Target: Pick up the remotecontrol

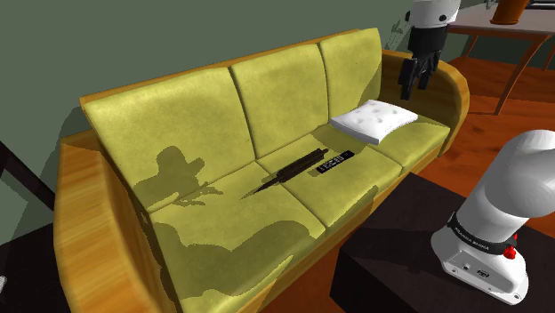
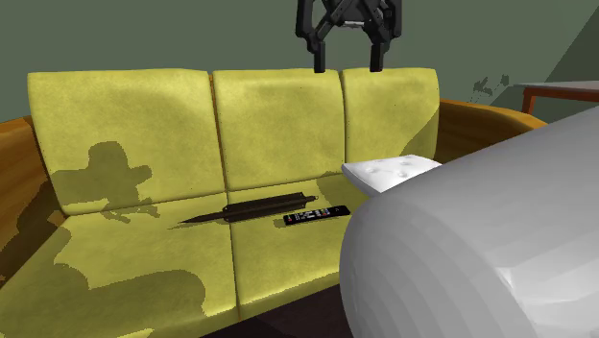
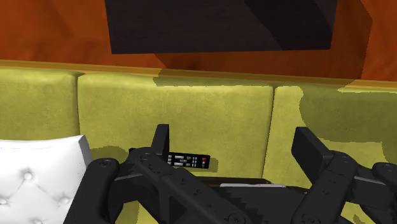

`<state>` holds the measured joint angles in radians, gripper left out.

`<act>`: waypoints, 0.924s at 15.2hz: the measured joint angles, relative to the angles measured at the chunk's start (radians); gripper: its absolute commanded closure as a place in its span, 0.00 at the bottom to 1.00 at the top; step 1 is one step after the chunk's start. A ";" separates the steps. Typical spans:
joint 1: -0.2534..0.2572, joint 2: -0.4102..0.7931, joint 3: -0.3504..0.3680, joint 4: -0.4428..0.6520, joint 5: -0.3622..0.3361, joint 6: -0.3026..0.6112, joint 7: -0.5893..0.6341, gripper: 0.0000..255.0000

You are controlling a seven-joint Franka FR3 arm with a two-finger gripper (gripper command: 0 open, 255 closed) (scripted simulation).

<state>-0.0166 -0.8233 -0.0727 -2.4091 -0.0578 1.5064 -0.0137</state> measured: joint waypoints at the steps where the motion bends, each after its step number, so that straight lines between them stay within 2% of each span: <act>1: 0.000 0.000 0.000 0.000 0.000 0.000 0.000 0.00; 7: 0.029 0.051 -0.104 -0.097 -0.079 0.158 -0.206 0.00; 14: 0.080 0.214 -0.249 -0.164 -0.162 0.408 -0.489 0.00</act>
<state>0.0633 -0.6096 -0.3222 -2.5727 -0.2194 1.9140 -0.5023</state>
